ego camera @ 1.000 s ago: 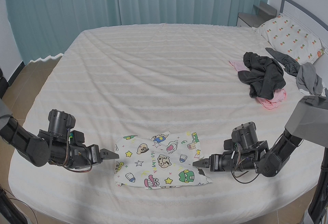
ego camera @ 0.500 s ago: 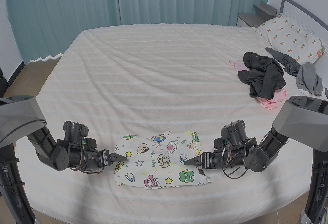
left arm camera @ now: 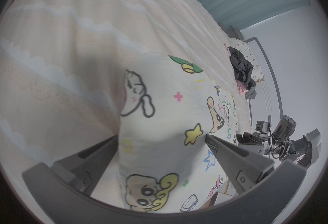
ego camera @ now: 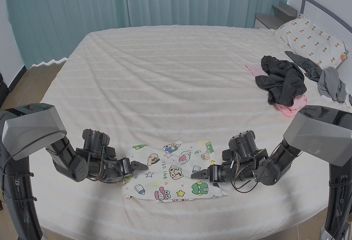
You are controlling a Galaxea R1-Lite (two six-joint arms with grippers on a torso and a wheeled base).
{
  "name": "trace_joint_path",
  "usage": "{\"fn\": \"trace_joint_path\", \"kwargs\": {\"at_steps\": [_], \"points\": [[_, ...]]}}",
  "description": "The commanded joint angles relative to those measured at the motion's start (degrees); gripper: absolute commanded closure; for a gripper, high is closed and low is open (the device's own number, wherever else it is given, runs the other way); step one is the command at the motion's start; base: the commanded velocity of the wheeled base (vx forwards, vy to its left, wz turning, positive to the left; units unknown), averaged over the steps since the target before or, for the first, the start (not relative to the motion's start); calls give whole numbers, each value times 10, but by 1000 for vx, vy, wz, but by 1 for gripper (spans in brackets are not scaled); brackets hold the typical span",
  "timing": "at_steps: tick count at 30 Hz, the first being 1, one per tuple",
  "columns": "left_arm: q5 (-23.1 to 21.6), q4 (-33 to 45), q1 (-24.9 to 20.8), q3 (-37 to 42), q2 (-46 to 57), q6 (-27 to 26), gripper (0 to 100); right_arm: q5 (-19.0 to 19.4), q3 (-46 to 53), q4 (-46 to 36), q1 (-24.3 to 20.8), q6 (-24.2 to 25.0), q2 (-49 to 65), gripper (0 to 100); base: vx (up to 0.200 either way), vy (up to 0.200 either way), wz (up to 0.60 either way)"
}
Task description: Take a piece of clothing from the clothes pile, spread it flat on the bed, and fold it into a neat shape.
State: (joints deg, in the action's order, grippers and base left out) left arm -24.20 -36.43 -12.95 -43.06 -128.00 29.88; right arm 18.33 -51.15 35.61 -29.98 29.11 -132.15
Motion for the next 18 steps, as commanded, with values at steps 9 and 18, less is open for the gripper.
{"fn": "trace_joint_path", "kwargs": {"at_steps": [9, 18], "points": [[1, 2, -14, 6, 10, 6, 0, 24, -39, -31, -25, 3, -15, 0, 0, 0, 0], [2, 4, -18, 29, 43, 6, 100, 27, -53, -24, -33, 74, 2, 100, 0, 0, 0]]}}
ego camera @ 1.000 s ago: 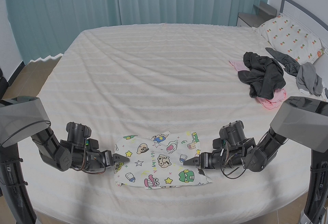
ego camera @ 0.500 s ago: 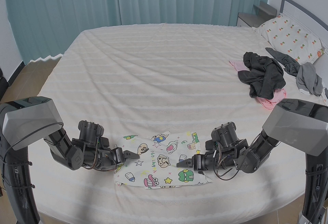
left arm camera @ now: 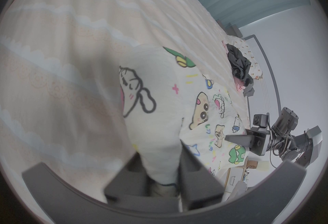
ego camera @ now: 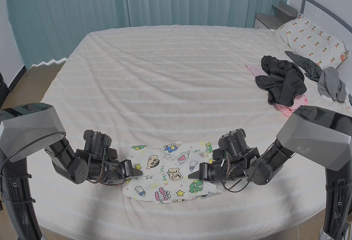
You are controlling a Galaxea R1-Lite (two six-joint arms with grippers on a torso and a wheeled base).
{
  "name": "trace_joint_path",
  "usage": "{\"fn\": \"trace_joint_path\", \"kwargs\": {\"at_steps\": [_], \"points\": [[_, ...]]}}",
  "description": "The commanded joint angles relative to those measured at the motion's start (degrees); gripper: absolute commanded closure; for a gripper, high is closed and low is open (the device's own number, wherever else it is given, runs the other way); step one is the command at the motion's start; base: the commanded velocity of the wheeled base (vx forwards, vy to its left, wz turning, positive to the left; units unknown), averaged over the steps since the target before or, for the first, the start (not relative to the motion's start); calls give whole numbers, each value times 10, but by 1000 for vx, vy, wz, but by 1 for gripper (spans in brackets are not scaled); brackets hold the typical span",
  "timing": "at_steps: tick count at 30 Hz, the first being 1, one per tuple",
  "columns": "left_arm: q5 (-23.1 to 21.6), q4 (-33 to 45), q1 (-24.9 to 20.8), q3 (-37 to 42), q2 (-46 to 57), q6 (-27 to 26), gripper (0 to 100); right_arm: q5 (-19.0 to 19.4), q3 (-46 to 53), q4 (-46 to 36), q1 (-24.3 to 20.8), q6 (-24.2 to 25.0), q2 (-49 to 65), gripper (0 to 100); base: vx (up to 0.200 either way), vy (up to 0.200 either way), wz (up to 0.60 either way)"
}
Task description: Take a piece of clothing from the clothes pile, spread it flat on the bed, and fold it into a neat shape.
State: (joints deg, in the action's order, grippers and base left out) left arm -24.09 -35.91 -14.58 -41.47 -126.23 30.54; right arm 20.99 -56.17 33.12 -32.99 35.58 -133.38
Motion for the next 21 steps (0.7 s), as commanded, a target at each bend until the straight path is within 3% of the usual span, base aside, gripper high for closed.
{"fn": "trace_joint_path", "kwargs": {"at_steps": [1, 6, 12, 16, 21], "points": [[1, -1, -3, 16, 30, 0, 100, 0, -2, 1, -4, 10, 17, 100, 0, 0, 0], [1, 5, -6, 30, 63, 2, 100, -1, 6, 1, -7, 16, 39, 100, 0, 0, 0], [1, 30, -16, 29, 113, 56, 100, -1, 35, 1, -12, 18, 78, 100, 0, 0, 0], [3, 37, -27, 32, 132, 59, 100, -1, 47, 1, -12, 19, 107, 100, 0, 0, 0], [15, 96, -57, 11, 162, 60, 100, -2, 69, 1, -11, 19, 153, 100, 0, 0, 0]]}}
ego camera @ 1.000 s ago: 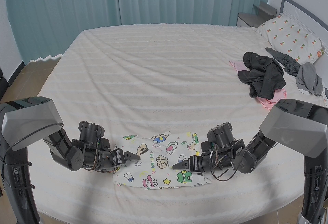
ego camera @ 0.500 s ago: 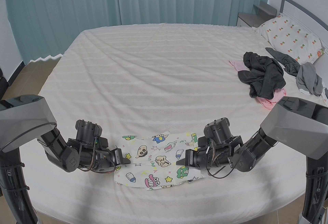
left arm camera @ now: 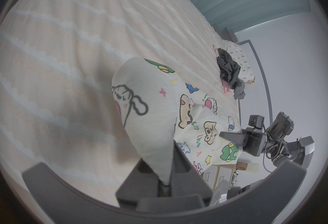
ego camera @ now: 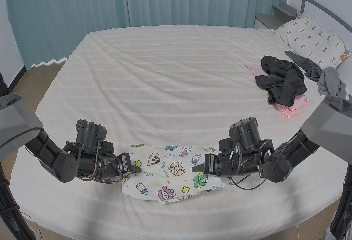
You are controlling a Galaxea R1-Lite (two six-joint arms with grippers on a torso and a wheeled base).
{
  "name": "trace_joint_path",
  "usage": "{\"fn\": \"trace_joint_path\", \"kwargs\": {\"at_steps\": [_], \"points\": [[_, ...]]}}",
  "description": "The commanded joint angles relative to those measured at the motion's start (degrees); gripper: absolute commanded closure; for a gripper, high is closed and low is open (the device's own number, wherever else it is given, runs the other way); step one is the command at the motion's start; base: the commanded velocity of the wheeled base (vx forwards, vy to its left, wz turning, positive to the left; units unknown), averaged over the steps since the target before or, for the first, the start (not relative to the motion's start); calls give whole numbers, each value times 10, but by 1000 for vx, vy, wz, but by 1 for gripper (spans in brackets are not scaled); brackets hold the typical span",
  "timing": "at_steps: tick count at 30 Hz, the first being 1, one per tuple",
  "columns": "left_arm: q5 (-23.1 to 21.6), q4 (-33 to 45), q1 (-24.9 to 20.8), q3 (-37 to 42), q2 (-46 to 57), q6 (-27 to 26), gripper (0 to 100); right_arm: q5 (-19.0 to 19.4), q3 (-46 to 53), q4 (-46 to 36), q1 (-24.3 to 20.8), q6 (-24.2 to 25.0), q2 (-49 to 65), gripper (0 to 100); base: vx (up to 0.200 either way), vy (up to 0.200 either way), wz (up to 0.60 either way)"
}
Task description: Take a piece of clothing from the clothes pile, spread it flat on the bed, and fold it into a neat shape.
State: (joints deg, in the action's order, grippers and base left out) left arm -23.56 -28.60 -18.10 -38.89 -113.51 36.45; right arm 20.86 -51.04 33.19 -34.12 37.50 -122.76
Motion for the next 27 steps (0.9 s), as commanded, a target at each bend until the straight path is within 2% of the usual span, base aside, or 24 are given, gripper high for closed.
{"fn": "trace_joint_path", "kwargs": {"at_steps": [1, 3, 10, 17, 27], "points": [[13, 28, -26, -18, 36, 1, 100, 0, 20, 0, 0, -1, 52, 100, 0, 0, 0], [26, 47, -34, -32, 40, 1, 100, -2, 33, 0, 1, -1, 67, 100, 0, 0, 0], [37, 51, -66, -50, 54, 35, 100, -6, 60, 0, 8, -6, 113, 100, 0, -200, 0], [48, 51, -95, -67, 52, 40, 100, -7, 77, -1, 17, -8, 143, 100, 0, -200, 0], [51, 50, -113, -91, 50, 67, 100, -8, 94, -1, 38, -10, 159, 100, 0, -200, 0]]}}
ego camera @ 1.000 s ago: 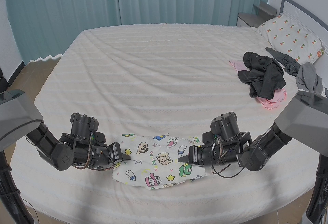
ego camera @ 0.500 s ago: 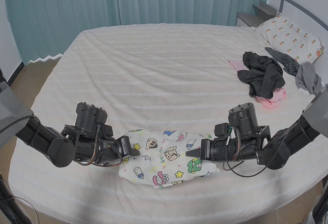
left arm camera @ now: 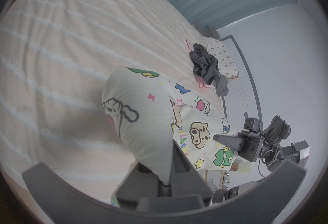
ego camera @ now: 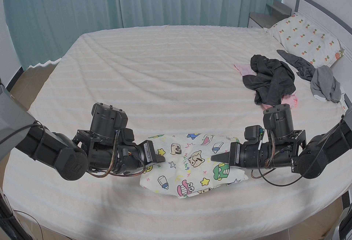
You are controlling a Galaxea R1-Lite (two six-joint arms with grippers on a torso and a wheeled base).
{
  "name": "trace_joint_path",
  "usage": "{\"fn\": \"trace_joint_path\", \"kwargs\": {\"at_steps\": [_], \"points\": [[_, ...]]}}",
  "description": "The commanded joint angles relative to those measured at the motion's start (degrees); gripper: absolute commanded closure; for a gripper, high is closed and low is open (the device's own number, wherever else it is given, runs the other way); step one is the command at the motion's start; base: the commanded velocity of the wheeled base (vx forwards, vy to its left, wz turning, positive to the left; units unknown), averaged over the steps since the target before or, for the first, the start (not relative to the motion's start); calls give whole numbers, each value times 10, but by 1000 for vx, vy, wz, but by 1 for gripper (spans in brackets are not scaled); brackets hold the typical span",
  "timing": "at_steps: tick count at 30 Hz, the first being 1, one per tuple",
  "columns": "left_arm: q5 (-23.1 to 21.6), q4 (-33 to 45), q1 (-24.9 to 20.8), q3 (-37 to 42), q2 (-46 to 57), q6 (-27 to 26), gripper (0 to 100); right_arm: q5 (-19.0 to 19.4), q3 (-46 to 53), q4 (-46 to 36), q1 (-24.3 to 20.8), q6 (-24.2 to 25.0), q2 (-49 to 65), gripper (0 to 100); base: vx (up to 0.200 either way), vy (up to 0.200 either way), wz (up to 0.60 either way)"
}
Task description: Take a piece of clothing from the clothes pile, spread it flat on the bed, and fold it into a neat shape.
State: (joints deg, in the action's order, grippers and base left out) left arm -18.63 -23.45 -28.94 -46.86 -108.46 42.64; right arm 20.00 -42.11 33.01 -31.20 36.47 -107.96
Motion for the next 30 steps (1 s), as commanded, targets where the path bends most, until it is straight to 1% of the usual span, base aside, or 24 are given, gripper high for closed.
{"fn": "trace_joint_path", "kwargs": {"at_steps": [1, 7, 20, 22, 25, 28, 29, 30], "points": [[3, -1, -4, -12, -2, 5, 100, 0, 6, 0, 10, 0, 12, 100, 0, -200, 0], [3, -5, -16, -15, -18, 6, 100, 0, 15, 0, 18, -1, 18, 100, 0, -200, 0], [3, -5, -16, -17, -36, 6, 100, 1, 36, 1, 18, -2, 6, 100, 0, -200, 0], [4, -5, -16, -11, -44, 4, 100, 1, 41, 0, 16, -4, -8, 100, 0, 0, 0], [6, -3, -16, -2, -65, 4, 100, 1, 56, 1, 11, -19, -55, 100, 0, 0, 0], [21, -3, -16, 4, -79, 4, 100, 0, 59, 3, 6, -30, -86, 100, 0, 0, 0], [32, -1, -16, 5, -88, 4, 100, -1, 58, 3, -4, -30, -101, 100, 0, 0, 0], [34, -1, -16, 19, -90, 4, 100, -16, 59, 6, -8, -30, -119, 100, 0, 0, 0]]}}
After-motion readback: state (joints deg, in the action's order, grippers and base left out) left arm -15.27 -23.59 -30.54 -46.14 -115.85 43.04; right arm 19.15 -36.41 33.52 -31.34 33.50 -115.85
